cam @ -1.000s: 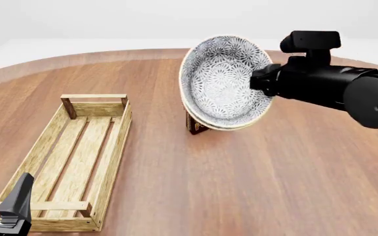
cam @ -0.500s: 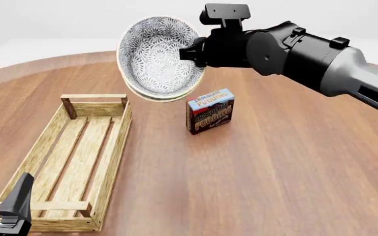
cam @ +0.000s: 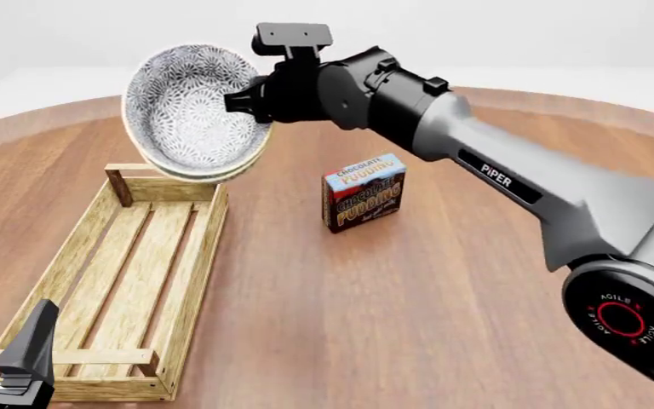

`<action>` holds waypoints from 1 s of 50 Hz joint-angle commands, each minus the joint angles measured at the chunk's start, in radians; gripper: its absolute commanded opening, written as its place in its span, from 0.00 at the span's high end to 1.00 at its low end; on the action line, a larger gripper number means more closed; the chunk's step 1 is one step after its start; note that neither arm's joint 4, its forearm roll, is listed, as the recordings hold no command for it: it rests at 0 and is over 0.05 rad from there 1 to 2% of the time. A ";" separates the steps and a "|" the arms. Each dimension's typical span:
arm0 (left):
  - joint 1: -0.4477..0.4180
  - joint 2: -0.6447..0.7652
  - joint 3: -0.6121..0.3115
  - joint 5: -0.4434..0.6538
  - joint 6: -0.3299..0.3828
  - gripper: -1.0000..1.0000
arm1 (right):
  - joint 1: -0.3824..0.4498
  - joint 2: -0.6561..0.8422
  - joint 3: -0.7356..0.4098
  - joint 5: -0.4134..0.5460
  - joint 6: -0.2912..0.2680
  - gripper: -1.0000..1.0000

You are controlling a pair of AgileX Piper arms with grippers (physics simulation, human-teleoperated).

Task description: Stack the left bowl on the right bowl and place them in the tray.

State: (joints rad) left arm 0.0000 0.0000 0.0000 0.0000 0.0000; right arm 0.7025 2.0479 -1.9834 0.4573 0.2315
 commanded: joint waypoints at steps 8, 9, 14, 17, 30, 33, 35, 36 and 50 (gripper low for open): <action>0.000 0.000 0.000 0.000 0.000 0.00 | 0.068 0.173 -0.219 0.043 0.027 1.00; 0.000 0.000 0.000 0.000 0.000 0.00 | 0.080 0.183 -0.229 0.045 0.030 1.00; 0.000 0.000 0.000 0.000 0.000 0.00 | 0.091 0.206 -0.254 0.050 0.034 1.00; 0.000 0.000 0.000 0.000 0.000 0.00 | 0.100 0.216 -0.254 0.041 0.036 1.00; 0.000 0.000 0.000 0.000 0.000 0.00 | 0.139 0.275 -0.258 -0.002 0.047 1.00; 0.000 0.000 0.000 0.000 0.000 0.00 | 0.143 0.295 -0.271 -0.009 0.055 1.00; 0.000 0.000 0.000 0.000 0.000 0.00 | 0.145 0.299 -0.272 -0.014 0.060 1.00; 0.000 0.000 0.000 0.000 0.000 0.00 | 0.146 0.303 -0.275 -0.016 0.061 1.00; 0.000 0.000 0.000 0.000 0.000 0.00 | 0.167 0.342 -0.231 -0.111 0.098 1.00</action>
State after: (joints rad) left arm 0.0000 0.0000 0.0000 0.0000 0.0000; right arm 0.8534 2.3718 -2.2242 0.4069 0.3003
